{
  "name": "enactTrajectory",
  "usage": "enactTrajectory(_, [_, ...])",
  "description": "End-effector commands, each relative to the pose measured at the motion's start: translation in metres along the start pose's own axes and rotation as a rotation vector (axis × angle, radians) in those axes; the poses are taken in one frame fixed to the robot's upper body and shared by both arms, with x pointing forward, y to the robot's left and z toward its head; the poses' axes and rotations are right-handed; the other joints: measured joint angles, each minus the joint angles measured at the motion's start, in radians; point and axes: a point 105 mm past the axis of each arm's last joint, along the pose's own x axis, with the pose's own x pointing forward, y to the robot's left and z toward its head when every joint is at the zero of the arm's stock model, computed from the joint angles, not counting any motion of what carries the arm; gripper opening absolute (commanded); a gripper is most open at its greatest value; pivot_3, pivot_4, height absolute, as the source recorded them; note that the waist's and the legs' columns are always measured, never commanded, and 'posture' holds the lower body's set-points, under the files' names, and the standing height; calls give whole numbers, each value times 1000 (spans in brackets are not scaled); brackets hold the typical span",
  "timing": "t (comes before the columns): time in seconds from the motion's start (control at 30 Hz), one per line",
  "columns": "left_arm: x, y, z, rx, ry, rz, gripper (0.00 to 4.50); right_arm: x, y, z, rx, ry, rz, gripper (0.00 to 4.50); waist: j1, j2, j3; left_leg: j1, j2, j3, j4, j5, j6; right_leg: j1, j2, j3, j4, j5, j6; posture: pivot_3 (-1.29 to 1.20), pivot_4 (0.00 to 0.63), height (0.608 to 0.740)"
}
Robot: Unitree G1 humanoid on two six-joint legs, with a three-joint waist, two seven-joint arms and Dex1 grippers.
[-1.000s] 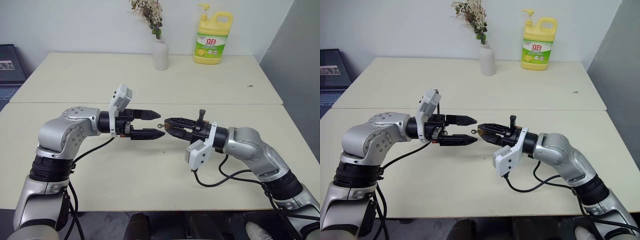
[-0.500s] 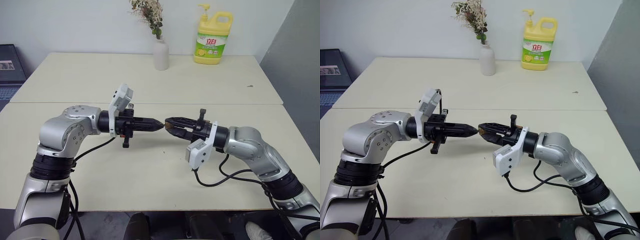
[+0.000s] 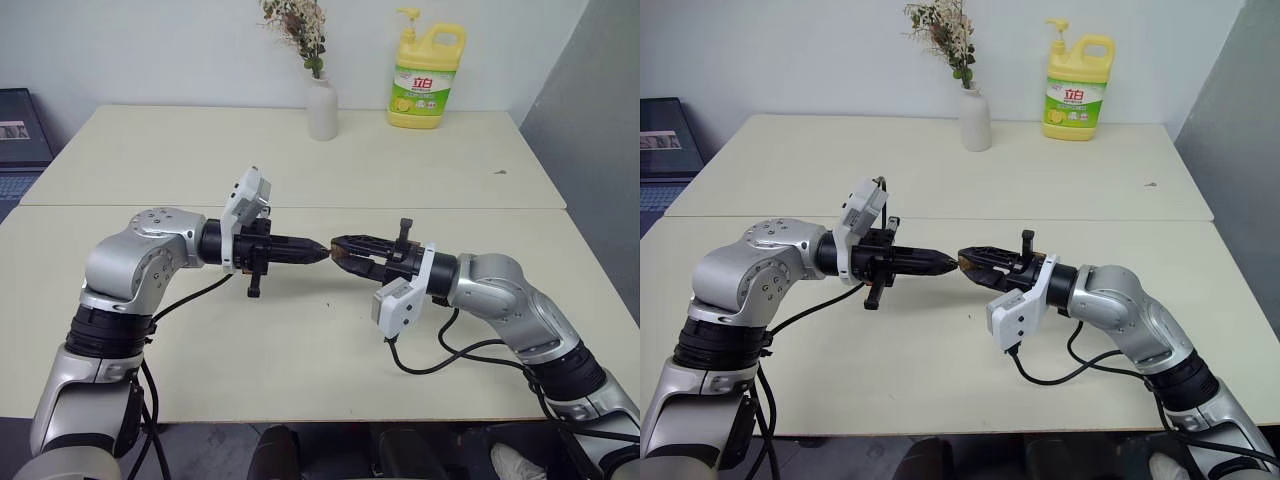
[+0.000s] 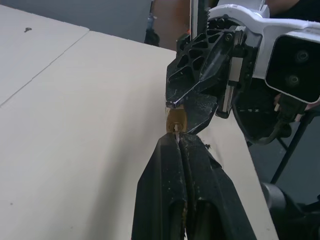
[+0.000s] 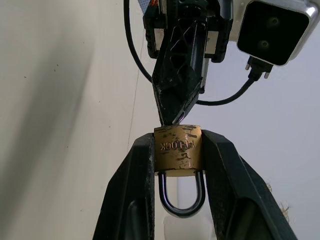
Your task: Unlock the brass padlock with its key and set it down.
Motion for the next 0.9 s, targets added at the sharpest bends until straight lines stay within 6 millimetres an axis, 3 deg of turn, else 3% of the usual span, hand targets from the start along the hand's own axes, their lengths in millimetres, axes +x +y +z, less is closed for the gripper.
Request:
enactTrajectory(0.03, [-1, -1, 5, 155, 19, 33, 0, -4, -16, 10, -4, -36, -66, 939, 0, 0, 0, 0, 0, 0, 0, 0, 0, 0, 0, 0, 0, 0, 0, 0, 150, 740])
enactTrajectory(0.5, [4, -4, 6, 427, 34, 73, 0, -3, -16, 11, 19, -46, -73, 939, 1, 0, 0, 0, 0, 0, 0, 0, 0, 0, 0, 0, 0, 0, 0, 0, 150, 740])
enactTrajectory(0.9, [2, 0, 3, 508, 38, 82, 0, -3, -14, 10, 18, -45, -70, 939, 1, 0, 0, 0, 0, 0, 0, 0, 0, 0, 0, 0, 0, 0, 0, 0, 150, 740])
